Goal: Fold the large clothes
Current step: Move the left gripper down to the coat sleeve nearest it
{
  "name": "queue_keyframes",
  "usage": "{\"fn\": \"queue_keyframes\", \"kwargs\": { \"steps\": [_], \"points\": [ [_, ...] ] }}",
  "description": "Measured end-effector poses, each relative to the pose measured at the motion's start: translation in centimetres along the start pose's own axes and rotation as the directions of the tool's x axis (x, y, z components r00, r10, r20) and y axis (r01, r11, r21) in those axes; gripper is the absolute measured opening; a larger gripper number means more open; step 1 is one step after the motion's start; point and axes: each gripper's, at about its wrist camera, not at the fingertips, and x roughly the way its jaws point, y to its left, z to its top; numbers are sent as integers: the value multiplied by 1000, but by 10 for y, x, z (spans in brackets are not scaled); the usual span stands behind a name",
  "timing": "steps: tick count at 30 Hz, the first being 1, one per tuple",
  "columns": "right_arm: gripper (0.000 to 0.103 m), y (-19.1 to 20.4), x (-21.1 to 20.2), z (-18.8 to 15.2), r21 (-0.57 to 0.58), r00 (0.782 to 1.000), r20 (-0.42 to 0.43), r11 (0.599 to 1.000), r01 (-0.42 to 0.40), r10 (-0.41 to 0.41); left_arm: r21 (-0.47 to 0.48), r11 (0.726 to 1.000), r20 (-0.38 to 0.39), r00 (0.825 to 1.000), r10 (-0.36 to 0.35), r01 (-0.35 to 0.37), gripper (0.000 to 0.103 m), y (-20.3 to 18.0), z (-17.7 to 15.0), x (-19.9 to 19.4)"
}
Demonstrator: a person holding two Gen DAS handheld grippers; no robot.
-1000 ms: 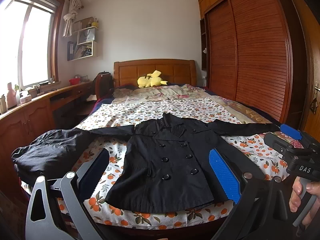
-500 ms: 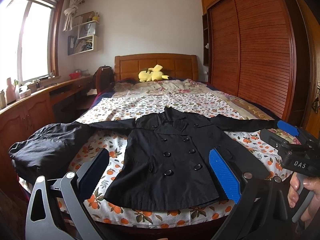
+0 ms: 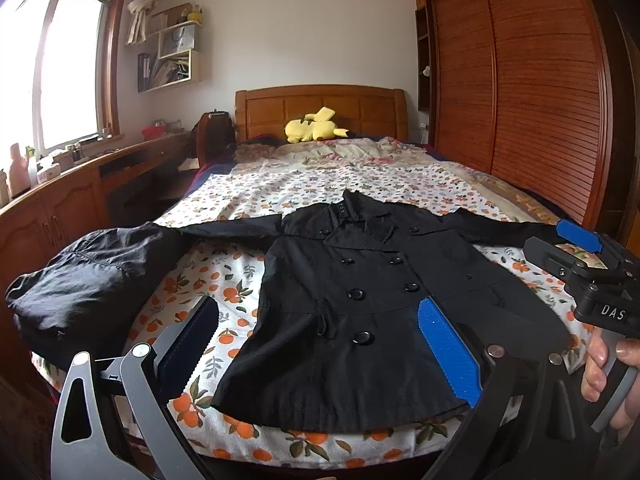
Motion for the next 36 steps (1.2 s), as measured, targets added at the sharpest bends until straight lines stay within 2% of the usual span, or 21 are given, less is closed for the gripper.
{"fn": "queue_keyframes", "kwargs": {
  "steps": [15, 20, 24, 30, 36],
  "points": [
    [96, -4, 90, -2, -39, 997, -50, 997, -60, 58, -19, 998, -98, 994, 53, -56, 101, 40, -10, 86],
    [96, -7, 120, 6, -16, 993, -53, 994, -108, 107, -12, 992, -144, 982, 120, -123, 101, 55, -13, 109],
    [96, -5, 146, 14, -17, 988, -54, 989, -147, 146, -20, 989, -175, 975, 140, -145, 101, 66, -16, 119],
    [96, -2, 192, 24, -23, 979, -75, 981, -193, 190, -40, 989, -200, 971, 128, -139, 101, 84, -8, 144],
    [96, -1, 228, 9, -48, 977, -131, 983, -177, 170, -39, 990, -202, 971, 127, -137, 101, 103, 10, 179]
  ]
}}
